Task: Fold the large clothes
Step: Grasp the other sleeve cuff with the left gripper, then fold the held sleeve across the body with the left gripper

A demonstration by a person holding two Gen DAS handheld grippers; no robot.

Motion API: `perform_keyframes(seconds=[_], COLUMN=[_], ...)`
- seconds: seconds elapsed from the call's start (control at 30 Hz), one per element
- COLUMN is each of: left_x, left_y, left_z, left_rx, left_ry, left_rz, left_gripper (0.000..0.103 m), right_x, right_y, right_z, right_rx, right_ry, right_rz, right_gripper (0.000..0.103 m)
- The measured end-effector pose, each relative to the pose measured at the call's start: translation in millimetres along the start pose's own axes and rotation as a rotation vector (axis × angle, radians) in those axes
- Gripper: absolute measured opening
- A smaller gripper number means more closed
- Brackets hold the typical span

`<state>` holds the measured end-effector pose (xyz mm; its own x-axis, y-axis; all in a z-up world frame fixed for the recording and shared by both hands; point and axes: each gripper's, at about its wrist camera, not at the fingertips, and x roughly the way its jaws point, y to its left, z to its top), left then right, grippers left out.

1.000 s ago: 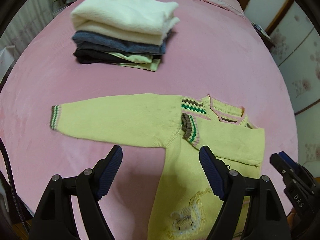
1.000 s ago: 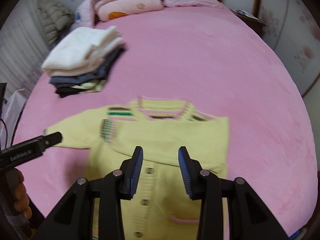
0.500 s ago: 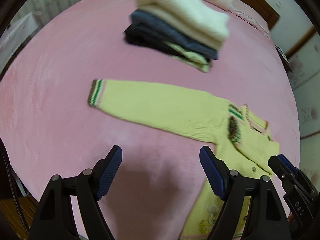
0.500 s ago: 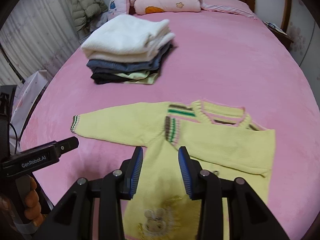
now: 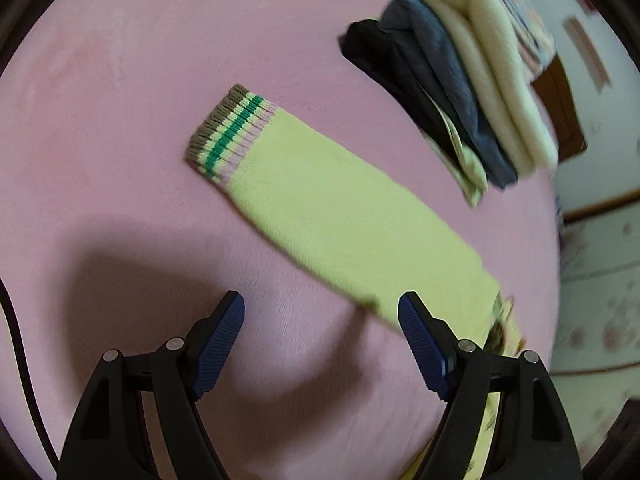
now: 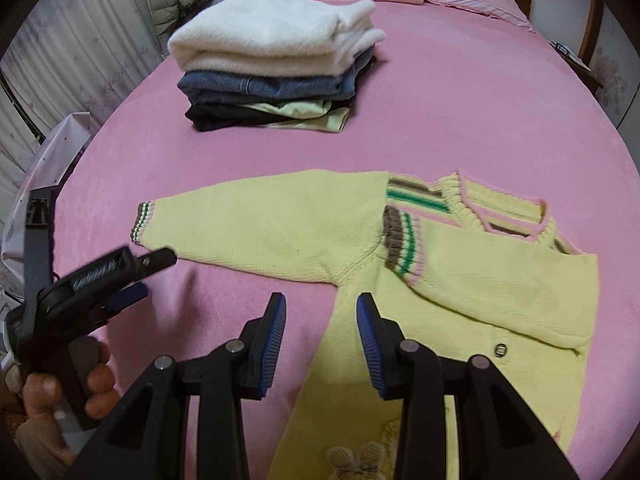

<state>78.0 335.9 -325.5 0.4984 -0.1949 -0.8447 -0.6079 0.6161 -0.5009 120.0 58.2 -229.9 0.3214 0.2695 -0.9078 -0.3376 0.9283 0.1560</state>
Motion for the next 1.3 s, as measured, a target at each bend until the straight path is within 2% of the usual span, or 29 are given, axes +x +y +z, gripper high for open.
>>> perform_keyframes(seconds=[0.13, 0.17, 0.2, 0.23, 0.3, 0.37, 0.5, 0.57, 0.7, 0.87, 1.0, 1.07, 1.13, 1.2, 1.3], left_x=[15, 17, 20, 21, 23, 18, -13, -37, -58, -47, -14, 11, 35, 50, 47], left_y=[2, 1, -2, -4, -10, -20, -65, -101, -167, -254, -299, -313, -320, -320, -316], left_z=[12, 14, 17, 20, 25, 30, 26, 17, -7, -68, -121, -148, -165, -176, -178], left_rx=[-0.028, -0.025, -0.015, -0.007, 0.02, 0.04, 0.174, 0.269, 0.439, 0.649, 0.774, 0.818, 0.844, 0.854, 0.83], left_ry=[-0.056, -0.07, -0.087, -0.094, -0.101, -0.117, -0.201, -0.242, -0.246, -0.172, -0.076, 0.008, 0.072, 0.114, 0.122], left_rz=[-0.029, -0.03, -0.026, -0.016, 0.002, 0.007, 0.016, -0.035, -0.135, -0.232, -0.234, -0.21, -0.167, -0.136, -0.125], left_gripper=[0.076, 0.072, 0.055, 0.033, 0.008, 0.008, 0.007, 0.007, 0.007, 0.007, 0.008, 0.015, 0.033, 0.041, 0.045], right_x=[10, 12, 14, 16, 19, 20, 15, 10, -3, -24, -38, -41, -43, -44, -46], right_y=[-1, -2, -4, -6, -10, -15, -28, -38, -65, -115, -164, -184, -204, -216, -233], right_z=[1, 1, 1, 1, 0, 0, -1, -2, -3, -12, -28, -38, -48, -55, -64], right_rx=[0.009, 0.013, 0.017, 0.024, 0.037, 0.048, 0.069, 0.084, 0.131, 0.212, 0.274, 0.291, 0.296, 0.303, 0.332], right_ry=[0.009, 0.012, 0.014, 0.018, 0.026, 0.029, 0.023, 0.017, -0.006, -0.045, -0.06, -0.055, -0.039, -0.032, -0.023], right_rz=[0.002, 0.001, -0.001, -0.002, -0.004, -0.006, -0.012, -0.018, -0.041, -0.095, -0.156, -0.183, -0.212, -0.226, -0.2], right_gripper=[0.037, 0.037, 0.037, 0.037, 0.037, 0.037, 0.037, 0.037, 0.037, 0.037, 0.037, 0.037, 0.037, 0.037, 0.037])
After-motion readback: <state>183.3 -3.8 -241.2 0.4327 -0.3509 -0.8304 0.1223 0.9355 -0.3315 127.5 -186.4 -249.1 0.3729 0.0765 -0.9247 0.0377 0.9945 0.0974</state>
